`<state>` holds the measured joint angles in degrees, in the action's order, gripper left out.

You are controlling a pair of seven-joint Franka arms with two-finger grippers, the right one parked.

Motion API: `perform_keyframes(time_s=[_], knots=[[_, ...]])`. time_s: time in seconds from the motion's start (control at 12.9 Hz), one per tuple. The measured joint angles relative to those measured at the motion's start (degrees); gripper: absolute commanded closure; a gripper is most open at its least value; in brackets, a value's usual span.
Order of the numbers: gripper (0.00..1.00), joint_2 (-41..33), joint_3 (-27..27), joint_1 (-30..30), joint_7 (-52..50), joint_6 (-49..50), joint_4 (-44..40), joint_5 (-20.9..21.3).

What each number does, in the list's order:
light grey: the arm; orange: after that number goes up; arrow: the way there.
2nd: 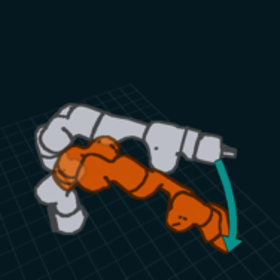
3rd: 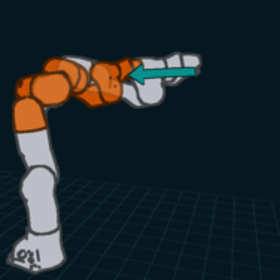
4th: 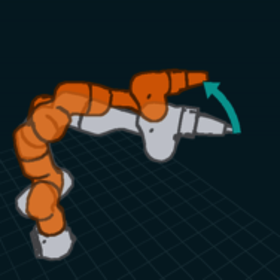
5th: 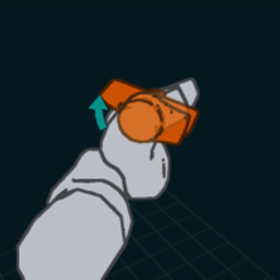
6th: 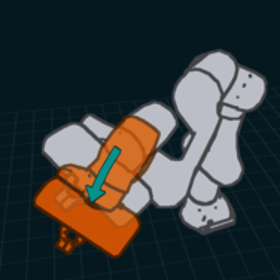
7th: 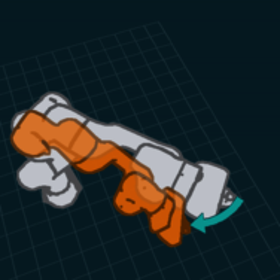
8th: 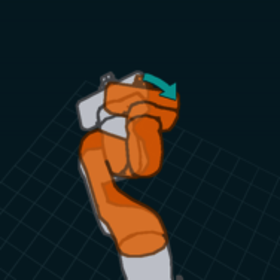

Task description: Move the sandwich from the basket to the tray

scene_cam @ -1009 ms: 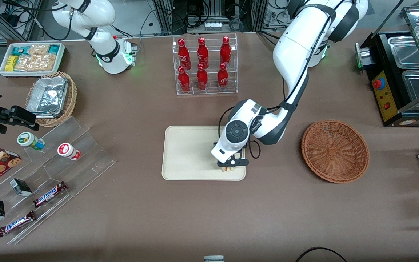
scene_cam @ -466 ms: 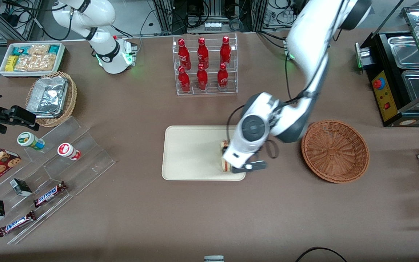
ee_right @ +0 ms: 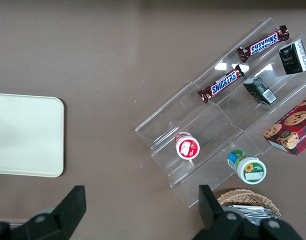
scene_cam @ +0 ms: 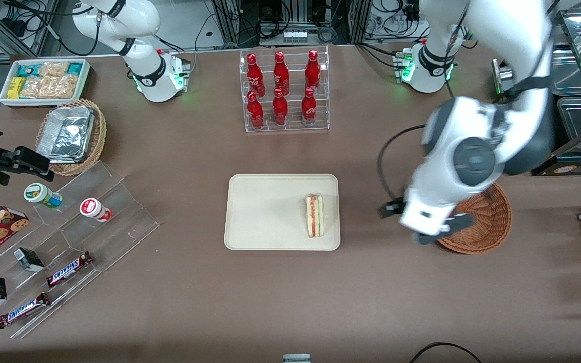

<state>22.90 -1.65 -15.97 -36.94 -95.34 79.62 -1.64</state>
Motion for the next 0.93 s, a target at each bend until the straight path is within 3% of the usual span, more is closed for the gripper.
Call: perform_keyframes(time_s=[0.47, 0.93], knots=[[0.0, -14.4, 0.1, 12.4, 18.4, 3.0, 10.4, 1.9], [0.0, -24.8, -0.8, 13.4, 24.9, 4.9, 14.0, 1.9]])
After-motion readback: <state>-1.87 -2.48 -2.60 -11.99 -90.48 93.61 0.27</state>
